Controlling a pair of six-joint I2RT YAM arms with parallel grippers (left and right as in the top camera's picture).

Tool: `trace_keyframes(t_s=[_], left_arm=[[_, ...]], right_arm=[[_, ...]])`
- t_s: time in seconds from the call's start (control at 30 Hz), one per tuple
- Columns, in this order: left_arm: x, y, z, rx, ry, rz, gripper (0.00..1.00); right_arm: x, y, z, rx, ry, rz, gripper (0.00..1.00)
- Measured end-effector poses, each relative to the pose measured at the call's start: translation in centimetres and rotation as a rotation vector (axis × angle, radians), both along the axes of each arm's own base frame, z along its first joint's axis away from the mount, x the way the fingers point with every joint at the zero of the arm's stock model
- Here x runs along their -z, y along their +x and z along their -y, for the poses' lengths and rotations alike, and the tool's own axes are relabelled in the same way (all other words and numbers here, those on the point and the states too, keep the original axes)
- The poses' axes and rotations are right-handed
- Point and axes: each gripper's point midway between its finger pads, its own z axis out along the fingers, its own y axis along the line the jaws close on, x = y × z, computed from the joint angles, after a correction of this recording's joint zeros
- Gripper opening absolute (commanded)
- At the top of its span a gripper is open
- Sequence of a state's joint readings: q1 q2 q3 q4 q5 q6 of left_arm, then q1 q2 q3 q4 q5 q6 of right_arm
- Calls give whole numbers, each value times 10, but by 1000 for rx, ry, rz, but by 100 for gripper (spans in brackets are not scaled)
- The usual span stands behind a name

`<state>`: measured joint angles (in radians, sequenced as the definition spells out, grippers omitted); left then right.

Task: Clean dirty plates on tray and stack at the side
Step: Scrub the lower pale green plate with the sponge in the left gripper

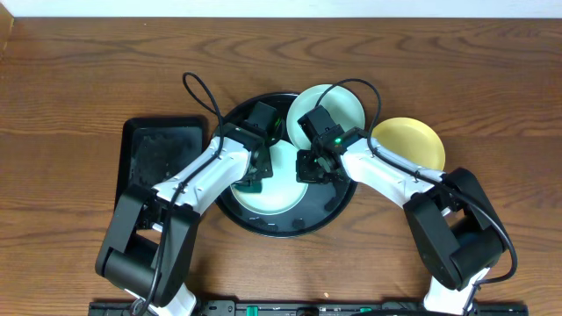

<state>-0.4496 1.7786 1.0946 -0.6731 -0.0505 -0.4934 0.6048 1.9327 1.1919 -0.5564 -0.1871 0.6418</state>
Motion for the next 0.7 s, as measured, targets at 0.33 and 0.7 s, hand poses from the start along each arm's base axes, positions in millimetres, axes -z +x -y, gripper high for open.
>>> trace_keyframes(t_s=[0.33,0.7], left_arm=[[-6,-22,57,305,-316,-105,8],[-6,24,31,177,-132,90,8]], right_arm=[[0,0,0,0,-1,-1,1],[0,0,0,0,-1,-1,1]])
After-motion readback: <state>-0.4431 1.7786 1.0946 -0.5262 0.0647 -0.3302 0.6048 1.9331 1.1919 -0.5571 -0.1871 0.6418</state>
